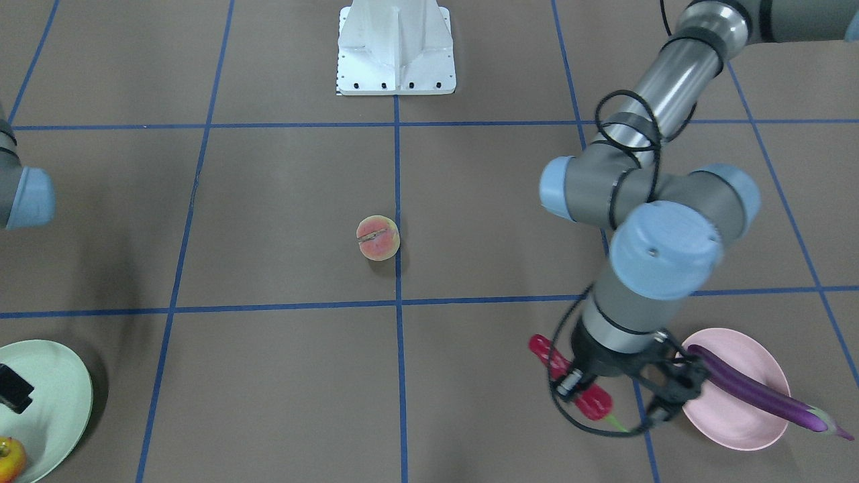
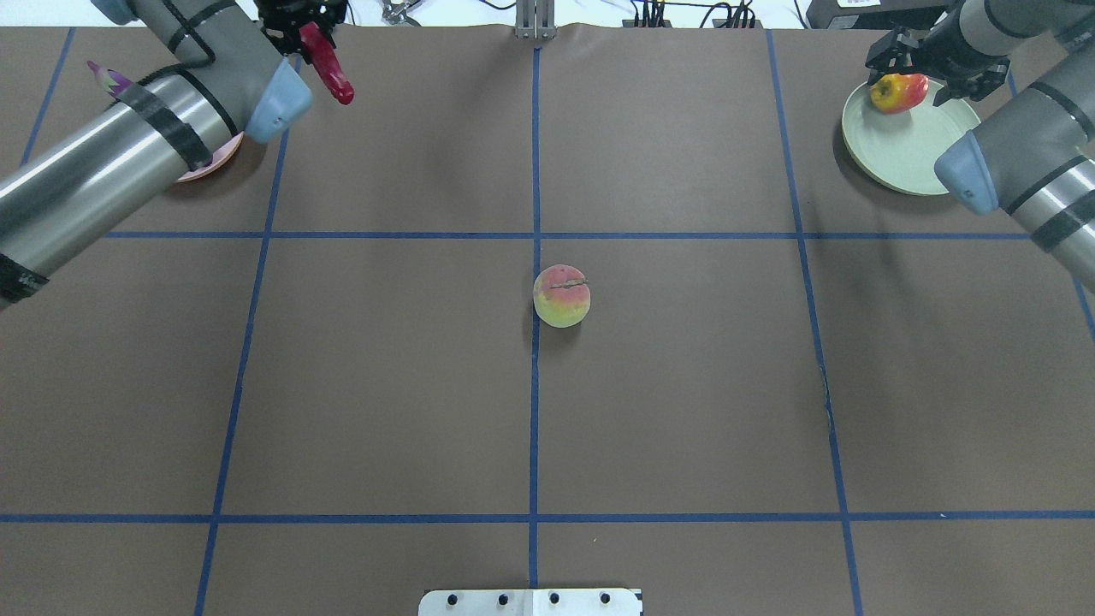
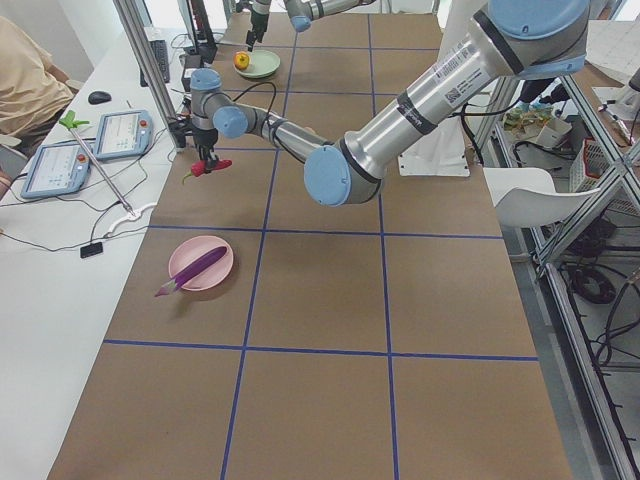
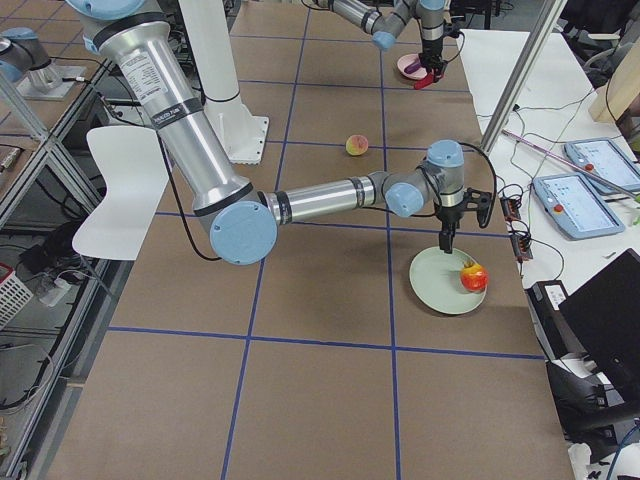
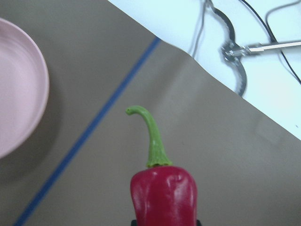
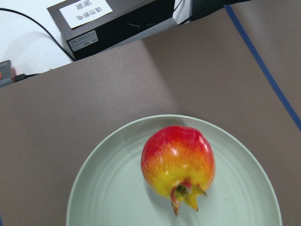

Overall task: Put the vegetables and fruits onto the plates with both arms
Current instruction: 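Release the pomegranate on the green plate while the left gripper carries the chili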

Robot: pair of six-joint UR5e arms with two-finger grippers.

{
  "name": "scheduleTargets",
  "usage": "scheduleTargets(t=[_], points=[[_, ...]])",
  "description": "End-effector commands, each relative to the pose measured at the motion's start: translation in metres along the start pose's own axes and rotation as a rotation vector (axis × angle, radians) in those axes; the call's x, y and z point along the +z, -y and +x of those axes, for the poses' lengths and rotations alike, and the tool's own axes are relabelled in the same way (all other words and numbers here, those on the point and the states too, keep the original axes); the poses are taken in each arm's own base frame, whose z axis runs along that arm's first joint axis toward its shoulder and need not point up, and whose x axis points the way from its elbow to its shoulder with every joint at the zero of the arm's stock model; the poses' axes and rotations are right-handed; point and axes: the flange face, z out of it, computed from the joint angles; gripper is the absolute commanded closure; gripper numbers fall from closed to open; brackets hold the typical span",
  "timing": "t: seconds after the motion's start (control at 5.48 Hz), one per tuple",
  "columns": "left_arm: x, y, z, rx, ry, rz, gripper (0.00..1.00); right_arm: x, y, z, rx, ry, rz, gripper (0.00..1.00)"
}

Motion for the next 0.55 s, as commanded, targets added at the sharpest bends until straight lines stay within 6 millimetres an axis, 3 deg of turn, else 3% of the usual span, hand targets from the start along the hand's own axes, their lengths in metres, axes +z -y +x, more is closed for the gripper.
scheduleTargets(t=[0.0,0.18,0.36], points=[[0.044,0.084,-0.059,-0.133,0.087,0.03,1.0,-0.03,-0.087,-0.083,0.09,0.112,-0.075,0.0],[0.073,0.098,-0.077,-0.193,0.09,0.085,1.0,-0.06,-0.16,-0.137,0.157,0.166,-0.147,0.0],[0.097,0.116,-0.102,-0.196,0.096,0.102,0.91,-0.085,-0.218,-0.169,0.183,0.179,-0.206,0.0]])
